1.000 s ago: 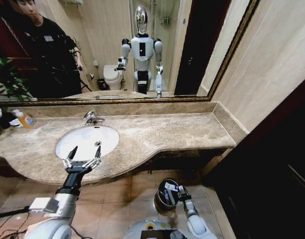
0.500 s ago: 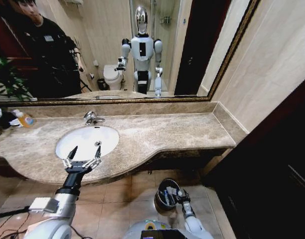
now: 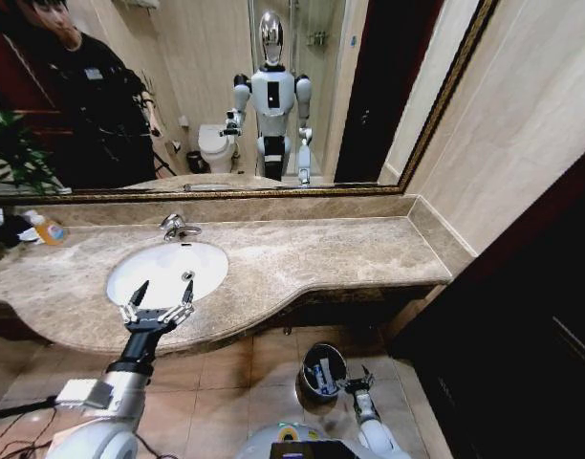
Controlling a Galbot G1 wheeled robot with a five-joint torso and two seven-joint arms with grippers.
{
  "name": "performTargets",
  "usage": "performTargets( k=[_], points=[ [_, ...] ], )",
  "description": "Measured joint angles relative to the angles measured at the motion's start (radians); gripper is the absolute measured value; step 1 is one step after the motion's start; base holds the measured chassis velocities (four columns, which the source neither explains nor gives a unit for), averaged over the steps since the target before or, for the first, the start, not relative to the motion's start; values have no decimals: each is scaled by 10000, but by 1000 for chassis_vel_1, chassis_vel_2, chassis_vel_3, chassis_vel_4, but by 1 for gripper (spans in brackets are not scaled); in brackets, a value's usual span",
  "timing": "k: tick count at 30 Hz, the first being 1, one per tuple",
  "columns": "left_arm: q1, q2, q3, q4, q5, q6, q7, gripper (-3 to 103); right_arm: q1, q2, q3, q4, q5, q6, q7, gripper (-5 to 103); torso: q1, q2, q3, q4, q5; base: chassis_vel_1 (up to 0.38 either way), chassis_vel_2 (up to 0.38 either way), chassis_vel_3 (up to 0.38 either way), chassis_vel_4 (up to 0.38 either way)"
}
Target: Pick up the trash from the sink and place it in the trash bin.
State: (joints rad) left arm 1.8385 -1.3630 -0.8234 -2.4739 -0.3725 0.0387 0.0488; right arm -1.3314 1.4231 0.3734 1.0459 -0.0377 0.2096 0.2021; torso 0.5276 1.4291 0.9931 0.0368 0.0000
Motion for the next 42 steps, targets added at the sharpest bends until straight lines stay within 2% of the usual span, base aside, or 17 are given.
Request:
performTargets(
  k=[6,10,12,16,20,24,26,27,30,36,42],
  points=[
    [0,0,0,0,0,0,1,100,-266,-90,17,689,207,-13,-390,100,0,0,0,0,1,0,0,0,0],
    [0,0,0,0,1,0,0,100,-736,-500,69,2315,1272,-458,-907,100,0,0,0,0,1,0,0,0,0],
    [0,0,-1,0,0,0,0,100,-822,-566,88,2597,1381,-546,-948,100,0,0,0,0,1,0,0,0,0],
    [0,0,0,0,0,0,0,100,-1382,-919,363,4697,2118,-1051,-1084,100,0,0,0,1,1,0,0,0,0],
    [0,0,0,0,0,0,0,100,-1791,-952,692,5834,2401,-1400,-1186,100,0,0,0,2,0,0,0,0,0],
    [0,0,-1,0,0,0,1,100,-2913,-1024,1127,8471,3217,-2029,-1485,100,0,0,-1,0,-2,0,0,0,0],
    [0,0,-1,0,0,0,-1,100,-3033,-1027,1150,8816,3301,-2109,-1489,100,-1,1,-1,0,-3,0,0,0,0],
    [0,0,-1,0,0,0,0,100,-3276,-1032,1196,9649,3467,-2299,-1485,100,-1,0,-1,-1,-1,0,0,0,0],
    [0,0,0,0,0,0,0,100,-3337,-957,1265,10732,3527,-2579,-1394,100,-1,0,-1,0,-1,0,0,0,0],
    [0,0,0,0,0,0,0,100,-3048,-676,1339,11741,3515,-2871,-1286,100,0,0,0,0,0,0,0,0,0],
    [0,0,-1,0,1,0,-1,100,-2341,-305,1408,13029,3603,-3916,-1240,100,0,0,0,0,-2,0,0,0,0]
  ],
)
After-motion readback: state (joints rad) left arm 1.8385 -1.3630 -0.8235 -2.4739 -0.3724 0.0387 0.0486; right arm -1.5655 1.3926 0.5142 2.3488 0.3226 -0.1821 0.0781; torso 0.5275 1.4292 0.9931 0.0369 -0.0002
